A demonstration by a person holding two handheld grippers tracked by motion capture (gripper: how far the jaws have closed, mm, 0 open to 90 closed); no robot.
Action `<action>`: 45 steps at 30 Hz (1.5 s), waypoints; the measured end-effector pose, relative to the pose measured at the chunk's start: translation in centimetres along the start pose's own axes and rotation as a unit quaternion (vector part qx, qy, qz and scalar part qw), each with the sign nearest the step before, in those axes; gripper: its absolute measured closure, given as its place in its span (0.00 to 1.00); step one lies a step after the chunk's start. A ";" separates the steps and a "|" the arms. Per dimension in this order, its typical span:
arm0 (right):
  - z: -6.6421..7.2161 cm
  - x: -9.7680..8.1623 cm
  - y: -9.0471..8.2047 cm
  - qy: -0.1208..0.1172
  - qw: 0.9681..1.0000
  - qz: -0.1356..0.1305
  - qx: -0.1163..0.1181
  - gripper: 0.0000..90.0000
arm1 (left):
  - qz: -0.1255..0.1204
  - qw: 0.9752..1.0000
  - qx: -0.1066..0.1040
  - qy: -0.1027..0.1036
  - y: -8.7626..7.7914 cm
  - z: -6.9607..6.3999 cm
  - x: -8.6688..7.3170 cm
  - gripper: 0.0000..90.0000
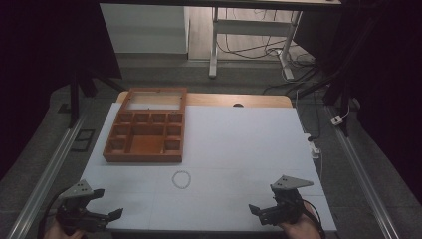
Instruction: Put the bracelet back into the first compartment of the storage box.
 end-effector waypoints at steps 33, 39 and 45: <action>0.0 0.0 0.2 -0.009 1.000 0.006 0.005 0.00 | -0.001 0.997 -0.059 0.046 5.3 0.4 4.1 0.00; 0.1 0.0 0.2 -0.010 1.000 0.008 0.004 0.00 | 0.003 0.996 -0.068 0.050 6.3 0.3 4.8 0.00; 0.1 0.0 0.3 -0.011 1.000 0.009 0.005 0.00 | 0.011 0.997 -0.065 0.050 7.6 0.4 5.8 0.00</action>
Point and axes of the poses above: each handheld gripper's, and its own axes: y roughly forward along the jaws, x roughly out of its top, z roughly to its left, the point moved 1 cm from there along y, roughly forward along the jaws, and after that the axes turned 12 degrees about -x, right-handed, at the moved point
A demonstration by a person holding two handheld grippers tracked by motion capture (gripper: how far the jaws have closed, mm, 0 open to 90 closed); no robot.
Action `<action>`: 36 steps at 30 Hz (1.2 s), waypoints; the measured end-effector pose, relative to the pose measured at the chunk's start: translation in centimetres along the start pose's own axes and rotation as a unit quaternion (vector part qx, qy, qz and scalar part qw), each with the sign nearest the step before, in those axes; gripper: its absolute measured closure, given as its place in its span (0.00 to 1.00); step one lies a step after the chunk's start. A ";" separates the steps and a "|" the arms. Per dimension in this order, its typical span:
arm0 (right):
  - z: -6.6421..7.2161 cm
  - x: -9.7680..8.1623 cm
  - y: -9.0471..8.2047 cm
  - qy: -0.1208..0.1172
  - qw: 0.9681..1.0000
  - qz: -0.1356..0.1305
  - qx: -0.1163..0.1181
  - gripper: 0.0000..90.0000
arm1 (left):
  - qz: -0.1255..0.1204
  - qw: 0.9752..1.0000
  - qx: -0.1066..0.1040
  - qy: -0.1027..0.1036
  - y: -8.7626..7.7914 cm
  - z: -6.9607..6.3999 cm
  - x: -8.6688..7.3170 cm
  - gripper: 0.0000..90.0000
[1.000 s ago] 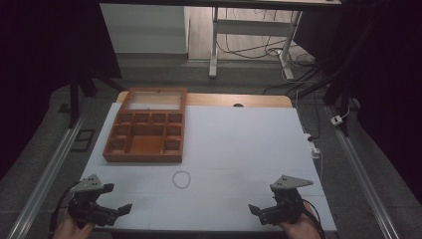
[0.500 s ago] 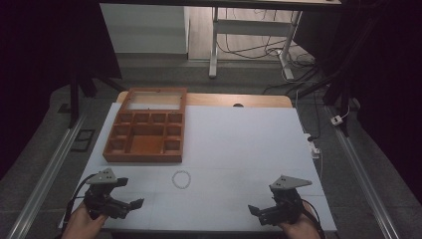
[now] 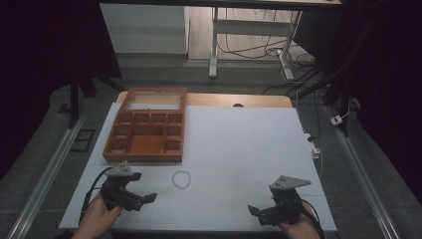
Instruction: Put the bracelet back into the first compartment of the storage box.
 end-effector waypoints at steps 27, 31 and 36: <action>0.0 0.0 0.1 -0.003 1.000 0.003 0.002 0.01 | 0.070 0.996 0.051 0.020 6.2 2.3 3.5 0.00; 0.1 0.0 0.1 -0.004 1.000 0.005 0.002 0.01 | 0.084 0.995 0.054 0.029 7.3 2.5 4.0 0.00; 0.0 0.0 0.1 -0.003 1.000 0.005 0.002 0.01 | 0.089 0.994 0.050 0.029 8.2 2.9 4.5 0.00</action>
Point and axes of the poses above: each handheld gripper's, and its own axes: y roughly forward along the jaws, x roughly out of its top, z roughly to its left, the point moved 1 cm from there along y, roughly forward along the jaws, and after that the axes turned 12 degrees about -x, right-handed, at the moved point
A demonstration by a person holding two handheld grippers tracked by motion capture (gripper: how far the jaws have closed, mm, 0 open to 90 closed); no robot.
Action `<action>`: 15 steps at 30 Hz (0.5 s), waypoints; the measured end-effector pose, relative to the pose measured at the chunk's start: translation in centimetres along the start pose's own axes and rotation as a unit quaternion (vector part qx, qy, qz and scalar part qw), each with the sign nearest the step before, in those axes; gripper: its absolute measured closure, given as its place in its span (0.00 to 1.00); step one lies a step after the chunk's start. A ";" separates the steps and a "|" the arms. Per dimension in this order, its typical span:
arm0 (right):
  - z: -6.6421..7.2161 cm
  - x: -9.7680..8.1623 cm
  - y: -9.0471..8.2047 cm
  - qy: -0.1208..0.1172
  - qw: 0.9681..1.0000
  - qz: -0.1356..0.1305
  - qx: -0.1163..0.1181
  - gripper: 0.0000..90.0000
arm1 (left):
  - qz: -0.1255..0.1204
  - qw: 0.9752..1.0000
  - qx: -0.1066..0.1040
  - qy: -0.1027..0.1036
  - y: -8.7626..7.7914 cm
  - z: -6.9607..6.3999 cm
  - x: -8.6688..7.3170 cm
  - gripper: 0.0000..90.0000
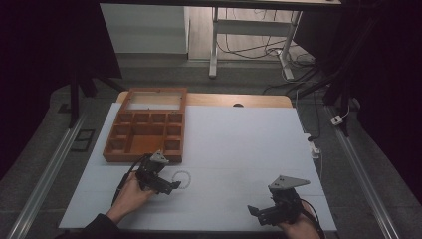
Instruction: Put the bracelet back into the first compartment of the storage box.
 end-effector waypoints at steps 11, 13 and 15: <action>0.0 0.0 0.0 -0.001 1.000 0.000 0.001 0.01 | 0.013 1.000 -0.005 0.007 1.4 0.4 1.1 0.01; 0.0 0.0 0.0 -0.002 1.000 0.001 0.000 0.01 | 0.018 1.000 0.001 0.007 1.6 0.4 1.1 0.01; 0.0 0.0 0.0 -0.002 1.000 0.000 0.001 0.01 | 0.021 1.000 0.004 0.007 1.7 0.5 1.1 0.01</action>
Point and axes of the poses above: each handheld gripper's, and its own axes: y roughly forward along the jaws, x roughly out of its top, z roughly to its left, the point moved 1 cm from there along y, roughly forward along the jaws, and after that the axes turned 12 degrees about -x, right-handed, at the moved point
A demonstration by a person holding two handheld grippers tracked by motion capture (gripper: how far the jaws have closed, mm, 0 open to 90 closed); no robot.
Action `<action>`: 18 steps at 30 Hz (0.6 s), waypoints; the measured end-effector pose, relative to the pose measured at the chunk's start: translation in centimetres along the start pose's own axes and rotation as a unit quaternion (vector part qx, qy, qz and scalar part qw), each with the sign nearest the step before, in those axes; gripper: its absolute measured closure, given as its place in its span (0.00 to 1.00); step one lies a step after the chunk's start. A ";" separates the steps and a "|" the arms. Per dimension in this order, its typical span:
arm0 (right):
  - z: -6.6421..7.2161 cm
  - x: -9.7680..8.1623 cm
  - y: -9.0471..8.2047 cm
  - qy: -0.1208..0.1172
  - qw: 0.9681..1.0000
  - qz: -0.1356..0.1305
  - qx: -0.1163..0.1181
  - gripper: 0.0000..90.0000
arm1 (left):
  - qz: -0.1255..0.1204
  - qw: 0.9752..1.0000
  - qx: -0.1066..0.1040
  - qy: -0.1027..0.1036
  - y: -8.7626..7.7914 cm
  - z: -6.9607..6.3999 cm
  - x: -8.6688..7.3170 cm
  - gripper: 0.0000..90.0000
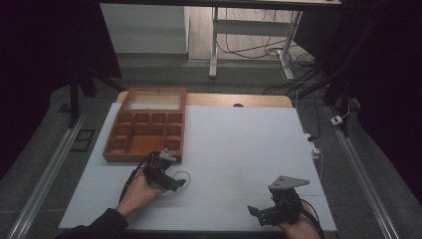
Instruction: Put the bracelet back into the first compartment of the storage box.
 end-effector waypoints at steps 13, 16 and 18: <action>0.1 0.0 0.0 -0.003 1.000 0.001 0.000 0.01 | 0.030 0.999 0.039 -0.004 1.0 0.0 -0.3 0.08; 0.1 0.0 0.0 -0.004 1.000 0.002 0.001 0.01 | 0.032 0.999 0.036 0.002 0.8 -0.1 -0.3 0.12; 0.1 0.0 0.0 -0.005 1.000 0.002 0.000 0.01 | 0.032 0.999 0.030 0.009 0.6 -0.3 -0.3 0.20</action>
Point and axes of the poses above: each handheld gripper's, and its own axes: y roughly forward along the jaws, x roughly out of its top, z roughly to its left, the point moved 1 cm from there along y, roughly forward along the jaws, and after that the axes turned 12 degrees about -x, right-handed, at the moved point
